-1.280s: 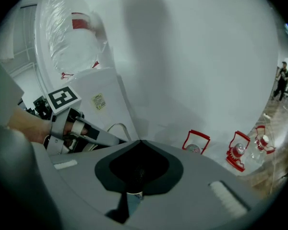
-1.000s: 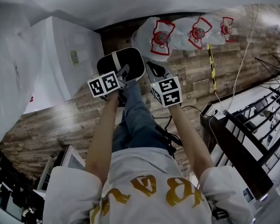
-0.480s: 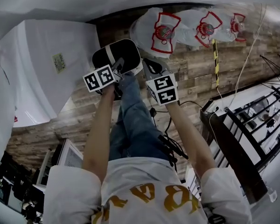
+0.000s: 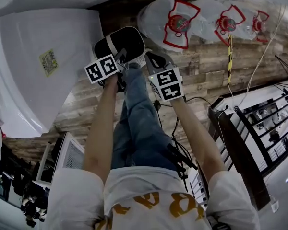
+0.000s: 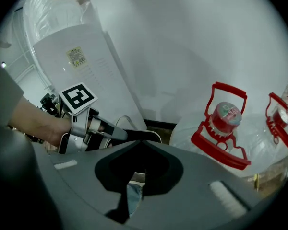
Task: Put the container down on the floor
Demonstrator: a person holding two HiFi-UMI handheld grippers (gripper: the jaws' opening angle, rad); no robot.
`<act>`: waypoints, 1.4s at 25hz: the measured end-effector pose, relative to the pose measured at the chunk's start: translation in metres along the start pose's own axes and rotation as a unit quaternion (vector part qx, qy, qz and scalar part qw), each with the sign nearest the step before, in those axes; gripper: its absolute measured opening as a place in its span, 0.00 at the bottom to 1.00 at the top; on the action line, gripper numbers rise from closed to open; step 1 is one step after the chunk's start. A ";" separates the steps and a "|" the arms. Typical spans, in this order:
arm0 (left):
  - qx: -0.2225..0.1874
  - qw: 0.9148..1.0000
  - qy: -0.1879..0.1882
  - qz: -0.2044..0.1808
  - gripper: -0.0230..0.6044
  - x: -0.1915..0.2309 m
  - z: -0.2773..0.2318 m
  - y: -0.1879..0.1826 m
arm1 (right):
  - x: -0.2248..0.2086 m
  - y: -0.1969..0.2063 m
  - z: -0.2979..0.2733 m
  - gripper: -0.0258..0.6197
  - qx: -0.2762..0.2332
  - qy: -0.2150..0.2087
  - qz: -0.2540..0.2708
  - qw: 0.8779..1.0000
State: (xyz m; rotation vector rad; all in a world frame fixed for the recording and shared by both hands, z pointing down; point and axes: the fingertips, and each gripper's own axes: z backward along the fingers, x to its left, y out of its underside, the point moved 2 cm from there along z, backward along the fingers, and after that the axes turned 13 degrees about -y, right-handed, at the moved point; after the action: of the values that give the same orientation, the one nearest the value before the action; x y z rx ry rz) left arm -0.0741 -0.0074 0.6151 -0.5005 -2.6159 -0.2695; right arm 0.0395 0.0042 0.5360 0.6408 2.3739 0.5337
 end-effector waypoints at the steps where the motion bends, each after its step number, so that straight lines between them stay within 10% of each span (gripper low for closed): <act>1: 0.001 1.000 -0.001 0.000 0.07 0.003 -0.004 0.001 | 0.000 0.003 -0.004 0.08 0.002 -0.002 -0.001 1.000; 35: 0.009 0.997 -0.063 -0.031 0.07 0.073 -0.128 -0.008 | -0.028 0.051 -0.101 0.08 0.020 -0.004 -0.026 0.999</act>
State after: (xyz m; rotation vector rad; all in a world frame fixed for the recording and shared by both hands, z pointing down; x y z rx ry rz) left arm -0.0865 -0.0276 0.7608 -0.4447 -2.7577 -0.2423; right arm 0.0093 0.0083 0.6485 0.5962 2.3912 0.4617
